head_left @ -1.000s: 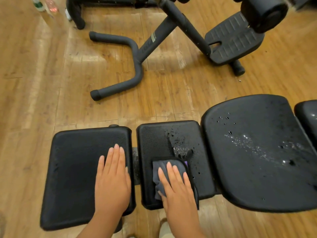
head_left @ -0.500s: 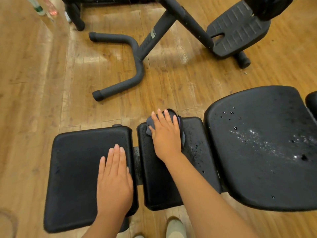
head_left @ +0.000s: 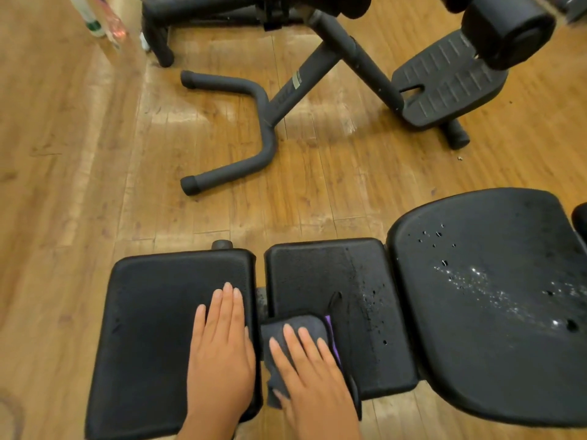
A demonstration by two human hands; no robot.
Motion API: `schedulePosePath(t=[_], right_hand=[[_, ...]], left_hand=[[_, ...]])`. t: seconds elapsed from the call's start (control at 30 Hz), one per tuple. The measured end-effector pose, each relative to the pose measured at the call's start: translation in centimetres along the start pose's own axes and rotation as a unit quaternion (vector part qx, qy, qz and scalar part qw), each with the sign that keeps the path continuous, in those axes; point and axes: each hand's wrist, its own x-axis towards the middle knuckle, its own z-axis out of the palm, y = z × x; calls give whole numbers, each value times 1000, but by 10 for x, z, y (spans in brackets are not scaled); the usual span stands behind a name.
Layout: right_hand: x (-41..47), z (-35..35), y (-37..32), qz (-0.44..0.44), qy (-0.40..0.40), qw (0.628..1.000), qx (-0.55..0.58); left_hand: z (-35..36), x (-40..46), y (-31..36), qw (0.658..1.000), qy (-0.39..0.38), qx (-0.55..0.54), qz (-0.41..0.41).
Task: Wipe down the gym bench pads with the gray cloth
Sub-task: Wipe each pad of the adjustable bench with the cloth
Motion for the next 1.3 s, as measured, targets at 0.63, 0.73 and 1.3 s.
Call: schedulePosePath(t=[0.63, 0.73, 1.3], right_hand=[[64, -18, 15, 101, 50, 994, -13], [-15, -1, 15, 96, 28, 995, -5], [141, -57, 93, 121, -14, 992, -39]], left_hand=[[-1, -1, -2, 1000, -17, 11, 1], [0, -2, -2, 1000, -16, 3, 1], [1, -1, -1, 1000, -11, -3, -1]])
